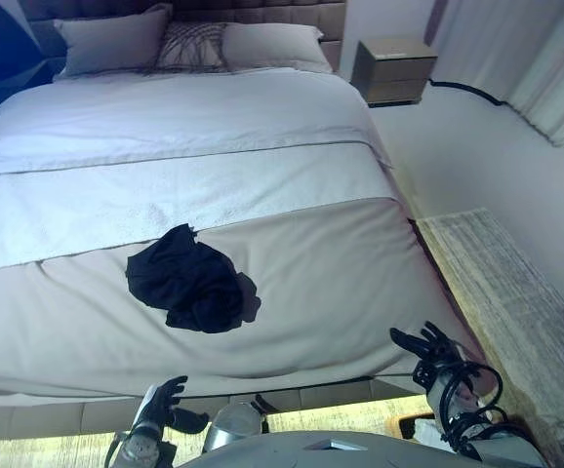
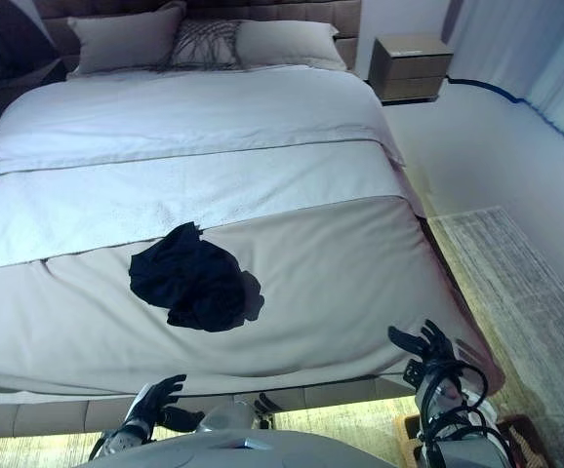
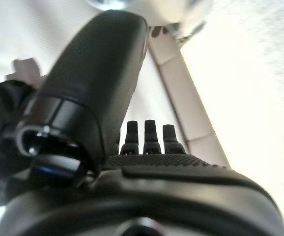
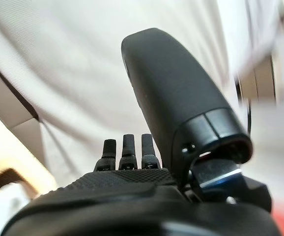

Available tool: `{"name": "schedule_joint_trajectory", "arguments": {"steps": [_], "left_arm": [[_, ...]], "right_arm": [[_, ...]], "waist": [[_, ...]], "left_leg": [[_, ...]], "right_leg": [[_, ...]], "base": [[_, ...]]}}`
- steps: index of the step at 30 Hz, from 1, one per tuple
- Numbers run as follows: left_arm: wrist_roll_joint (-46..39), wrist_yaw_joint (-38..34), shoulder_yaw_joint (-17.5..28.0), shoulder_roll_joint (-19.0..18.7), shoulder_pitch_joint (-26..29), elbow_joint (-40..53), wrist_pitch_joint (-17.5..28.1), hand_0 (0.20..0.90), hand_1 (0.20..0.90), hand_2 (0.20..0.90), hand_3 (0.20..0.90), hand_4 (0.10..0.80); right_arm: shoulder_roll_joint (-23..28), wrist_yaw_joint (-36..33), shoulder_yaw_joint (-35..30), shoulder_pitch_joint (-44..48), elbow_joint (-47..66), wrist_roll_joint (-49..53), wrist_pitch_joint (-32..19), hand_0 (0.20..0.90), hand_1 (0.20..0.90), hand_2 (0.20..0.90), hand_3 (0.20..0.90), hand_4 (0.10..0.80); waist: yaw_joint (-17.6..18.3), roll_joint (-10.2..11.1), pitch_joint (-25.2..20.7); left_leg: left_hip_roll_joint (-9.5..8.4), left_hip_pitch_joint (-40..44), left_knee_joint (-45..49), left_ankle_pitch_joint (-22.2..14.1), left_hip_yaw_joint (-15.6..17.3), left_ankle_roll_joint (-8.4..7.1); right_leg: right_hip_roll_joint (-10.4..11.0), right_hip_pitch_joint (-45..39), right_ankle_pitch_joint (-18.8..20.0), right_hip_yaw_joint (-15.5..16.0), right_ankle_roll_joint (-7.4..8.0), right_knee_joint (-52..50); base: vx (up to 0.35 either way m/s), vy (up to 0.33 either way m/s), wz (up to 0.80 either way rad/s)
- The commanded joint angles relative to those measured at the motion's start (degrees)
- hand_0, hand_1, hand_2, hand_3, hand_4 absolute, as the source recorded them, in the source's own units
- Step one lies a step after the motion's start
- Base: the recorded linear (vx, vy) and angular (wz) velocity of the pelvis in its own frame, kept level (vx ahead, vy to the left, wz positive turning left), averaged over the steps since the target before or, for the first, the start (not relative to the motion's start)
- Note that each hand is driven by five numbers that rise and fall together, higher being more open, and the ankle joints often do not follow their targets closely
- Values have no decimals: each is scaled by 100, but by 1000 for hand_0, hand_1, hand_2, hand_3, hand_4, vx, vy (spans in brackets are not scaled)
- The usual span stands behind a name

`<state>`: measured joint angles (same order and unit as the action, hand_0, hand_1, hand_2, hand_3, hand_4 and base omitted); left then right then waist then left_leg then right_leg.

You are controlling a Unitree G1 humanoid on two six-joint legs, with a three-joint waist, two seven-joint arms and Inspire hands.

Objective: Pick up the clothes from the bed and place them into the basket

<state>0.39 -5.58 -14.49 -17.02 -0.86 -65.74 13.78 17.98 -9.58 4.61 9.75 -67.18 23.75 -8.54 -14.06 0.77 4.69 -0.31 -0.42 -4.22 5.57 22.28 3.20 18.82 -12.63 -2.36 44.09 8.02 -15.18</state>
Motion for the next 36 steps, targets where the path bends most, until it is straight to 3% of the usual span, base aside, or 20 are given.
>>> {"name": "schedule_joint_trajectory", "arguments": {"steps": [1,2,3,4,8,10,11,16,21,28,33,34,36], "left_arm": [[277,-45,-404,-265,321,401,57,900,900,900,900,800],[305,-84,-569,-330,389,450,25,900,900,900,900,800],[270,-133,-647,-352,438,475,-26,900,900,900,900,800],[298,-171,-679,-371,491,464,-43,900,900,900,900,800],[129,-344,-677,-553,635,401,-159,900,900,900,900,800],[16,-413,-691,-664,686,414,-118,900,900,900,900,800],[14,-407,-702,-717,726,401,-103,900,900,900,900,800],[60,-558,-437,-752,455,329,-98,900,900,900,900,800],[19,-406,-349,-995,493,367,77,900,900,900,900,800],[154,-339,-285,-1101,392,325,244,900,900,900,900,800],[67,-326,-273,-1175,416,416,339,900,900,900,900,800],[58,-304,-259,-1193,425,433,353,900,900,900,900,800],[41,-291,-281,-1219,459,463,378,900,900,900,900,800]], "right_arm": [[406,-92,376,577,474,-898,-82,900,900,900,900,800],[440,-130,540,612,529,-989,-43,900,900,900,900,800],[457,-138,646,639,556,-1102,-77,900,900,900,900,800],[496,-135,789,666,636,-1136,-66,900,900,900,900,800],[618,54,1233,881,976,-1516,-250,900,900,900,900,800],[668,32,1418,1097,1077,-1585,-290,900,900,900,900,800],[702,-1,1507,1211,1102,-1556,-283,900,900,900,900,800],[720,-84,1681,1882,1086,-1820,-502,900,900,900,900,800],[795,-508,1893,2869,1044,-2049,-549,900,900,900,900,800],[889,-751,2243,3650,1114,-2543,-553,900,900,900,900,800],[832,-1076,2534,4273,923,-2721,-283,900,900,900,900,800],[813,-1070,2566,4390,805,-2698,-193,900,900,900,900,800],[761,-1133,2577,4559,594,-2798,-20,900,900,900,900,800]], "waist": [[-60,-10,-200],[30,11,-137],[91,7,-103],[163,58,-63],[452,391,190],[526,526,305],[522,543,352],[58,777,592],[-400,824,1048],[-843,767,1496],[-1140,704,1801],[-1190,694,1840],[-1252,654,1916]], "left_leg": [[-44,93,72,-517,-359,-73],[-42,143,43,-534,-631,-58],[27,53,88,-430,-705,-49],[30,47,81,-425,-906,-73],[70,139,58,-584,-1266,-236],[80,-17,205,-696,-1447,-234],[121,-146,267,-671,-1599,-225],[170,-523,390,-450,-1981,-314],[271,-981,428,-258,-2228,-453],[254,-1473,886,-269,-2554,-600],[167,-2007,1333,-289,-2798,-649],[168,-2048,1453,-481,-2861,-693],[108,-2246,1652,-513,-2917,-678]], "right_leg": [[271,618,804,-1377,323,-1109],[-28,881,566,-1807,245,-1155],[-241,992,512,-1874,63,-979],[-410,1072,508,-2061,46,-708],[-796,1635,773,-2489,112,816],[-820,1954,978,-2807,134,903],[-946,1944,756,-2972,102,865],[-1274,1502,426,-2803,-92,1124],[-1371,1581,365,-2431,-176,1139],[-1367,1698,269,-2044,-307,926],[-1278,1921,251,-1806,-373,697],[-1298,1936,118,-1863,-337,596],[-1268,2073,97,-1819,-359,455]], "base": [[112,56,84],[44,-48,106],[24,-180,150],[24,-239,201],[97,-257,126],[17,-210,71],[48,-139,79],[97,-160,82],[-11,-160,33],[97,-84,43],[90,-71,32],[153,-88,17],[87,-44,9]]}}
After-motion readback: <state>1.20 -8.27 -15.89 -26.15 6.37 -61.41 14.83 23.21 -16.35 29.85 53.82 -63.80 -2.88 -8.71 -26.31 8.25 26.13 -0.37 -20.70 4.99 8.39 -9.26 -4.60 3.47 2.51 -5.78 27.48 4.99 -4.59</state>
